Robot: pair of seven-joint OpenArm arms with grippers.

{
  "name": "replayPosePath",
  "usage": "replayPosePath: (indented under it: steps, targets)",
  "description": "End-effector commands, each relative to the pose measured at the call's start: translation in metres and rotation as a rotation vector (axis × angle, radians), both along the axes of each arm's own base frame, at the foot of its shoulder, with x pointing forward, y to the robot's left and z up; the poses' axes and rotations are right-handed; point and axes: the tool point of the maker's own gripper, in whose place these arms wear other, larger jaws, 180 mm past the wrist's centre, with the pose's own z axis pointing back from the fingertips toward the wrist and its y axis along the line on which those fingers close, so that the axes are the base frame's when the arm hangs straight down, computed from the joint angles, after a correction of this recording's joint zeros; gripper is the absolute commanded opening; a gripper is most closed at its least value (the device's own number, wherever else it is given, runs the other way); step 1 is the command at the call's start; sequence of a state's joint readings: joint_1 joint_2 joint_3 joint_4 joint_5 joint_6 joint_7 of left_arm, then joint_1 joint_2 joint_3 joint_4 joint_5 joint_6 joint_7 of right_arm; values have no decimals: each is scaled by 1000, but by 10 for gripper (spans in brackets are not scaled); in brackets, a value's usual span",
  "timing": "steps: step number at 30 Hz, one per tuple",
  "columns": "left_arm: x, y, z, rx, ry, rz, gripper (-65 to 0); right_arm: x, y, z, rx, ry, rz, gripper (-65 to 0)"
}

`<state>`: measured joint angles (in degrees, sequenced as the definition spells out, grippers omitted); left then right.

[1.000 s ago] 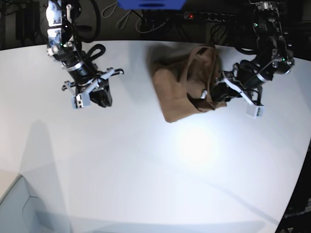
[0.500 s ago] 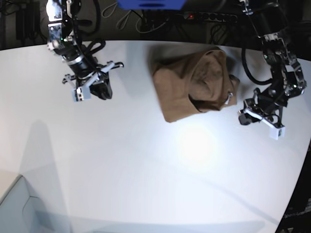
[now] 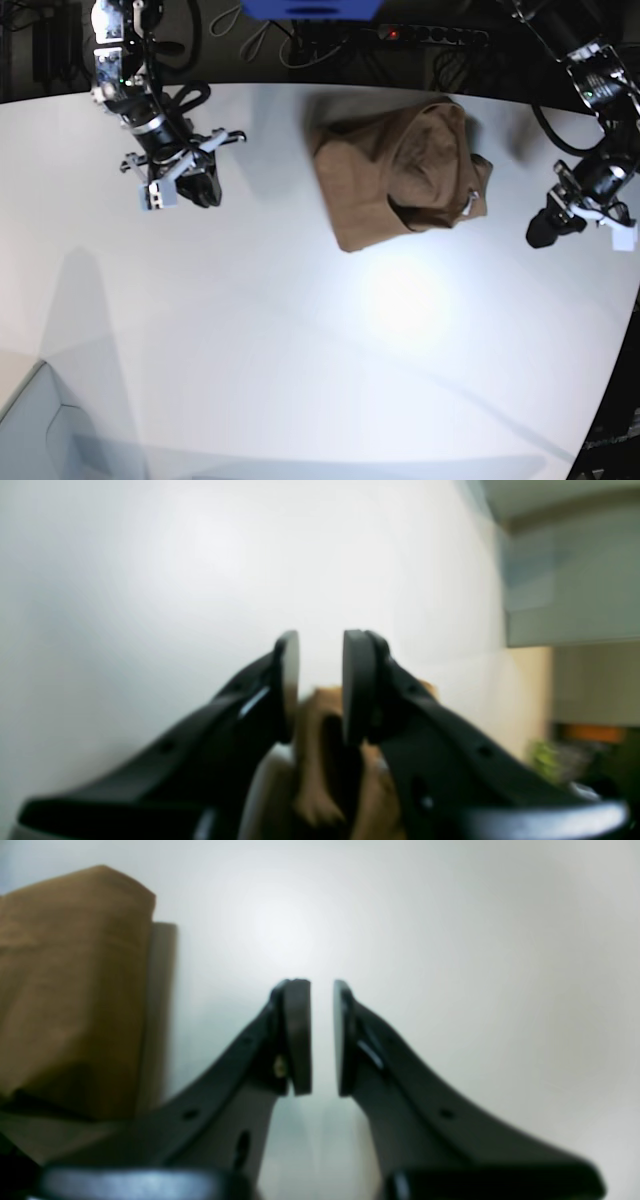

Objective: Layout the t-shirt on the table in an organized manner, then fold the t-shirt properly
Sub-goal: 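Withdraw the right gripper and tuck the folded bundle's edge with the left gripper, then grasp the bundle with the left gripper and slide it toward the right gripper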

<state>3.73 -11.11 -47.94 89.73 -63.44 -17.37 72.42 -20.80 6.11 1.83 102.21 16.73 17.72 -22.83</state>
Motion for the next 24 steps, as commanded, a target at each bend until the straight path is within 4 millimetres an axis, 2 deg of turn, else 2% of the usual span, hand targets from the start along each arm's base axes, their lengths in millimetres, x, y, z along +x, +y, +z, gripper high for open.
replayPosePath:
  steps: [1,4,6,9,11,15,19,24]
  targets:
    - [-4,5,18,-6,-52,0,-454,6,1,12,11,-48,6,-586]
    - [-29,9,22,15,-42,8,-364,7,1,13,11,-50,6,-586]
    - [-43,12,23,41,-32,15,-278,8,1,13,11,-52,6,-586]
    - [-58,4,24,6,-28,-5,-159,8,1,13,12,-52,5,-586]
    - [-66,-5,25,-44,-37,-25,-115,8,2,13,15,-53,6,-586]
    - [-70,-29,18,-128,-35,-45,-103,8,2,12,14,-50,6,-586]
    - [-71,-49,-9,-104,58,-68,-103,7,2,12,14,-48,6,-586]
    - [-61,-75,-37,-32,150,-145,-102,5,2,10,14,-41,6,-586]
